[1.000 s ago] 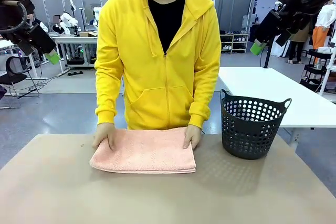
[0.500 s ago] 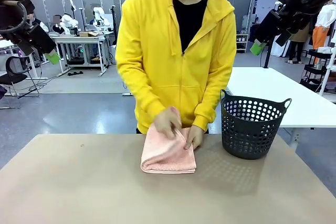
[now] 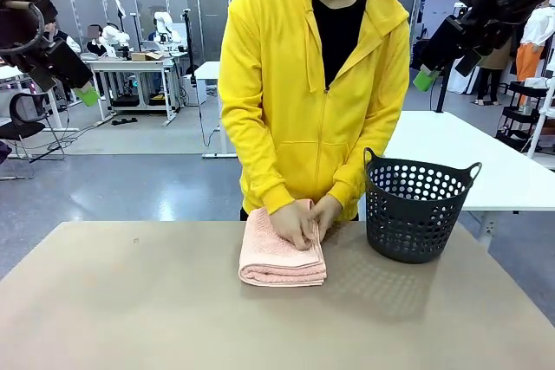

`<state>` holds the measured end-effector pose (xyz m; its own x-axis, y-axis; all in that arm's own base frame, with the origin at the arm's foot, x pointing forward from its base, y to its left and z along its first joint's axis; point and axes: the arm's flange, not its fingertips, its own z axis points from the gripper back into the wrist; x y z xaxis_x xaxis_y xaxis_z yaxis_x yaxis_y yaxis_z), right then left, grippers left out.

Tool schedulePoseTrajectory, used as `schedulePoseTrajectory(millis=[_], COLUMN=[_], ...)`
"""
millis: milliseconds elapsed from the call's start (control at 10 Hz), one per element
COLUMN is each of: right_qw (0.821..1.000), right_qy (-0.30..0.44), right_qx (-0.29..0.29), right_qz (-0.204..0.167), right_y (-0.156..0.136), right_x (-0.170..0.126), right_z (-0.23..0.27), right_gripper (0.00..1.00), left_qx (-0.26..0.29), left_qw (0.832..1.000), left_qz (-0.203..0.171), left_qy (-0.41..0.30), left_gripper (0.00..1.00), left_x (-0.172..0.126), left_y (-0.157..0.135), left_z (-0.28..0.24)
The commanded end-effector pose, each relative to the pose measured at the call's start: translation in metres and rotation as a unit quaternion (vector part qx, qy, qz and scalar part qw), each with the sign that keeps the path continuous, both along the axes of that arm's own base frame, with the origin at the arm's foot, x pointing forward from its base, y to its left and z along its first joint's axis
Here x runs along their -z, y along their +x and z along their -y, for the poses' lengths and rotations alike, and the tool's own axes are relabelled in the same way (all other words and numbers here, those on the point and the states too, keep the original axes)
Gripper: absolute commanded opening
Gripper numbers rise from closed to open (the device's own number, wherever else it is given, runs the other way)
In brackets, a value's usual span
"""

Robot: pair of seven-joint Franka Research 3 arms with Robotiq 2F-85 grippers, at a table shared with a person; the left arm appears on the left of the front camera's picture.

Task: Fold the towel.
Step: Pick up the 100 cm Hotel Towel and place it on the left side of the table.

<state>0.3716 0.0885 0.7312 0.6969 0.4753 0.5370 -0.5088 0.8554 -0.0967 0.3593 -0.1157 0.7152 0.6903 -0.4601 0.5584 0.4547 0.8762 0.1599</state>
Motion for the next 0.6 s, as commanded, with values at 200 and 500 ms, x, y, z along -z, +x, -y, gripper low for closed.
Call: schedulePoseTrajectory(millis=[200, 500], right_qw=[1.0, 1.0], right_qy=[-0.001, -0.001], right_qx=[0.001, 0.001], right_qz=[-0.003, -0.003], right_y=[-0.0004, -0.0004], right_x=[-0.0015, -0.0015], right_z=[0.0011, 0.0011], right_gripper=[1.0, 1.0], left_qx=[-0.005, -0.005], left_qw=[1.0, 1.0], left_qz=[-0.009, -0.009], left_qy=[-0.002, -0.002], left_gripper=[1.0, 1.0], left_x=[-0.0029, -0.0029], left_y=[-0.0007, -0.0007], left_z=[0.001, 0.001])
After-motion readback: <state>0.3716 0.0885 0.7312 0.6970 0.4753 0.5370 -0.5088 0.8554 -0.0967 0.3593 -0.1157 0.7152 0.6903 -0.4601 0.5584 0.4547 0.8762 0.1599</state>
